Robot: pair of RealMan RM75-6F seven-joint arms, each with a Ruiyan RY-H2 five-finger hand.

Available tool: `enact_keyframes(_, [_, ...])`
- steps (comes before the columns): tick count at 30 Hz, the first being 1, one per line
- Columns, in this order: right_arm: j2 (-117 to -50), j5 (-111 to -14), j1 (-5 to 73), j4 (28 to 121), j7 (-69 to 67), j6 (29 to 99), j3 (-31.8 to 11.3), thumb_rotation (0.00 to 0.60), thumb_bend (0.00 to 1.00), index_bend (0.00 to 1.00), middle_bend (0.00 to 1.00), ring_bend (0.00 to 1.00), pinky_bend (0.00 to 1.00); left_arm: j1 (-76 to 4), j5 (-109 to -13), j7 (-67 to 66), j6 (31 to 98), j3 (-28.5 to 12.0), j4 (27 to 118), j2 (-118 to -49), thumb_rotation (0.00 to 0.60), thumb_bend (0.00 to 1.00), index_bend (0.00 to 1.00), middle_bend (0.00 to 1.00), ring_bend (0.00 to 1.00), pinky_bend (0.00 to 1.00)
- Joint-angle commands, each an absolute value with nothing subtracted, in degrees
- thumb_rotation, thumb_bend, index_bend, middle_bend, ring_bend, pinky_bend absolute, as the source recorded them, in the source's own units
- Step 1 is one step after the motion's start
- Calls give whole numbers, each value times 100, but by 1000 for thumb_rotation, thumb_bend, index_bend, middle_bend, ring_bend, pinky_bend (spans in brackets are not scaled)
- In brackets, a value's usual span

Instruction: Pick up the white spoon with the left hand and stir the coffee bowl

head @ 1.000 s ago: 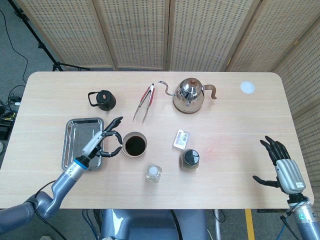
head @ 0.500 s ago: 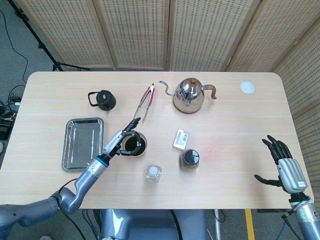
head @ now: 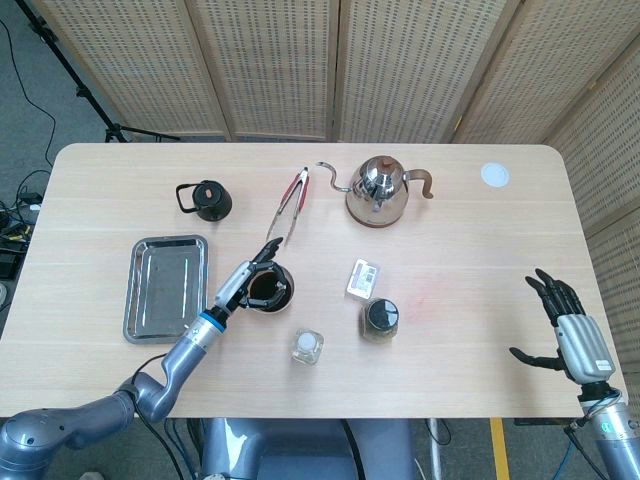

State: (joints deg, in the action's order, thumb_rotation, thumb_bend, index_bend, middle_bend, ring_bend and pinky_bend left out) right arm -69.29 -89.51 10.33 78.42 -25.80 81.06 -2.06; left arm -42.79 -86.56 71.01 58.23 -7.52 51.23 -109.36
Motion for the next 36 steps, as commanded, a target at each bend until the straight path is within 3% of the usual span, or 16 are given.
enact_keyframes(1, [-6931,-8945,1032,7838,-2579,8108,-210,600,0,0,0,0,0,-4314,-8661,7167,5801,-725,4970,-11005,600,465,655,0,0,0])
enact_keyframes(36, [-6924,-8859,1051,7757,-2720,8026,-252,600,0,0,0,0,0,-4614,-8691,7350,5761,-670,4503,-11480,600,476,662,0,0,0])
